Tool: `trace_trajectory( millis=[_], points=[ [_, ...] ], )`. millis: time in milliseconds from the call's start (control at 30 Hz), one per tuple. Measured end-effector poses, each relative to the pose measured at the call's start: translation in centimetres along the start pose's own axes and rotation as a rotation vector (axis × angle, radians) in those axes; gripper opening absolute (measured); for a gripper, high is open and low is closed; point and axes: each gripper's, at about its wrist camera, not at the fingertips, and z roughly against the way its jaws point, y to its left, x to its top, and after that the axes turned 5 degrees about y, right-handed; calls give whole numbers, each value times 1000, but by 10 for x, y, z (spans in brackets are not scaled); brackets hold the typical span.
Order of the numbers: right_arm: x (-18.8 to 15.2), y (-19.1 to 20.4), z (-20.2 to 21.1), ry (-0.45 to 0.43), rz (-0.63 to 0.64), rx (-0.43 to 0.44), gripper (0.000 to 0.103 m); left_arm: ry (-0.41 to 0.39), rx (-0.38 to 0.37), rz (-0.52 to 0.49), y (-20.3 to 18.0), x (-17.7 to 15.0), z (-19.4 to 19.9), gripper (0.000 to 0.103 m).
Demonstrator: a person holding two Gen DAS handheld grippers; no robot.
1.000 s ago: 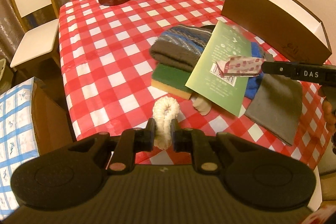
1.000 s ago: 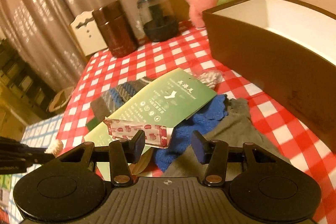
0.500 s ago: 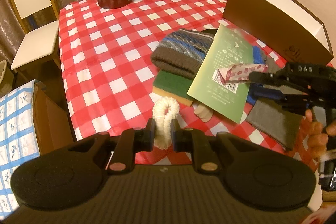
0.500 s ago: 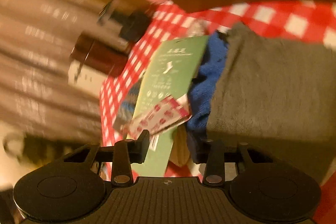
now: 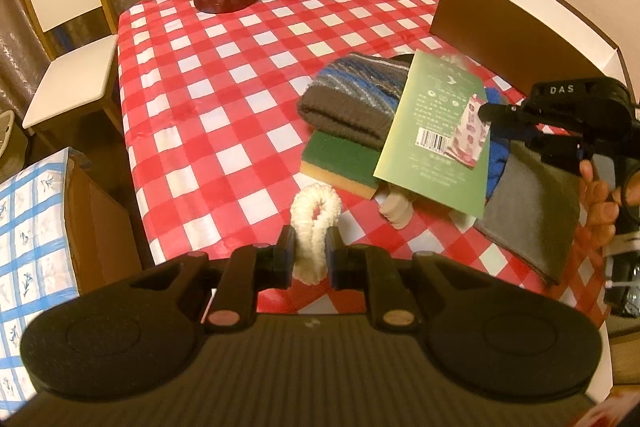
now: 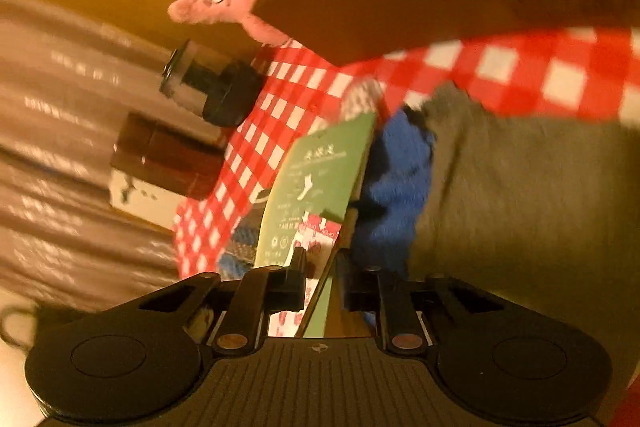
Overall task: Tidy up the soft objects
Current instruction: 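Grasp the pink-patterned strip with the right gripper while the left holds the hair tie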
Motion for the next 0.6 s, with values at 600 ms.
trace_trajectory(
  millis=[600],
  points=[
    [-15, 47, -21, 38, 222, -200, 52, -1, -2, 19, 10, -4, 3, 15]
  ],
)
